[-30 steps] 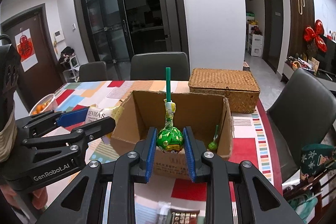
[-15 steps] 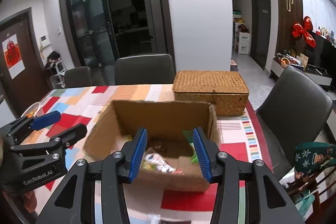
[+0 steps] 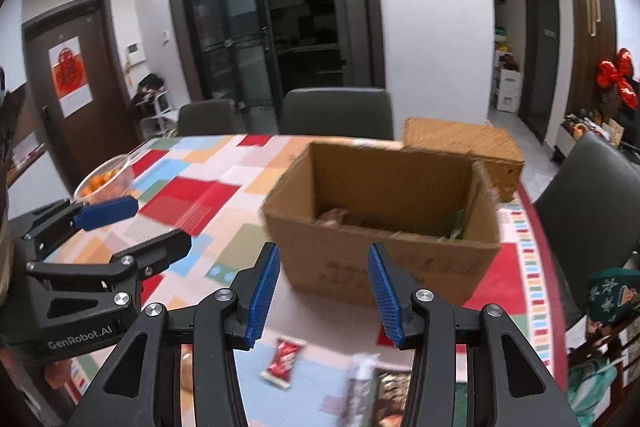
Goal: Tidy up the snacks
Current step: 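Move both tools back from the box to the remaining snacks, then grasp the pink pack with the left gripper while the right grasps the red candy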
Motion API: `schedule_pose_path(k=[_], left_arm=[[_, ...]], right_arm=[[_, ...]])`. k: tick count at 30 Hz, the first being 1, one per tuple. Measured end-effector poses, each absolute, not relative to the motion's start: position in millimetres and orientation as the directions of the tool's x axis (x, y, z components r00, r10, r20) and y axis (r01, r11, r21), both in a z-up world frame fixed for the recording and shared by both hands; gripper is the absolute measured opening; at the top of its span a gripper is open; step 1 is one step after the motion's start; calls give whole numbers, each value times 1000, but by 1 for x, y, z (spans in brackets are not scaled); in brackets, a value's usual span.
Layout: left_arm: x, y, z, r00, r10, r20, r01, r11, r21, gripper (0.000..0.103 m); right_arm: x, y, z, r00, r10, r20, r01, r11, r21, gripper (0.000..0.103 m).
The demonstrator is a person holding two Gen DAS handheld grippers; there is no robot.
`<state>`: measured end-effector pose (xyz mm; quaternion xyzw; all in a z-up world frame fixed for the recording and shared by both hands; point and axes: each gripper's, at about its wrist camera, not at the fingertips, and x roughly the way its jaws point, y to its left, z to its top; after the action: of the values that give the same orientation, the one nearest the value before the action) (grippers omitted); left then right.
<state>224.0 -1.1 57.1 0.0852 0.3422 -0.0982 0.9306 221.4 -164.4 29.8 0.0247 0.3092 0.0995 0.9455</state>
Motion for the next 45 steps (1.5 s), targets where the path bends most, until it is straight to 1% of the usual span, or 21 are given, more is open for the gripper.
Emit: schedule_pose_path(k=[5, 11, 17, 25, 27, 34, 37, 40, 43, 45], left_arm=[[211, 24, 37, 728, -83, -680, 210, 972, 107, 74], [208, 46, 7, 674, -66, -735, 189, 978, 86, 74], [207, 62, -25, 628, -76, -774, 188, 981, 56, 73], [226, 66, -66, 547, -110, -830, 210, 978, 10, 71], [232, 65, -74, 532, -117, -839, 218, 976, 2, 68], [254, 58, -97, 491, -126, -862, 243, 970, -4, 64], [262, 55, -106, 474, -133, -870, 249, 968, -12, 60], [270, 54, -112, 457, -141, -878, 249, 968, -26, 59], [278, 52, -118, 440, -150, -885, 243, 969, -43, 55], [283, 53, -122, 421, -164, -892, 228, 971, -72, 51]], right_arm=[[213, -138, 9, 749, 242, -617, -210, 970, 126, 47], [215, -118, -20, 700, 253, -668, -230, 965, 125, 47], [222, -105, -49, 647, 251, -720, -230, 965, 130, 47], [234, -91, -80, 590, 234, -773, -223, 967, 122, 47], [237, -91, -89, 576, 228, -785, -216, 969, 123, 47], [253, -96, -122, 504, 221, -835, -164, 974, 159, 47], [258, -98, -131, 484, 221, -847, -147, 974, 170, 47], [262, -100, -139, 469, 227, -853, -133, 974, 185, 46], [268, -100, -143, 465, 225, -856, -123, 974, 189, 46], [270, -99, -144, 463, 227, -857, -122, 974, 192, 43]])
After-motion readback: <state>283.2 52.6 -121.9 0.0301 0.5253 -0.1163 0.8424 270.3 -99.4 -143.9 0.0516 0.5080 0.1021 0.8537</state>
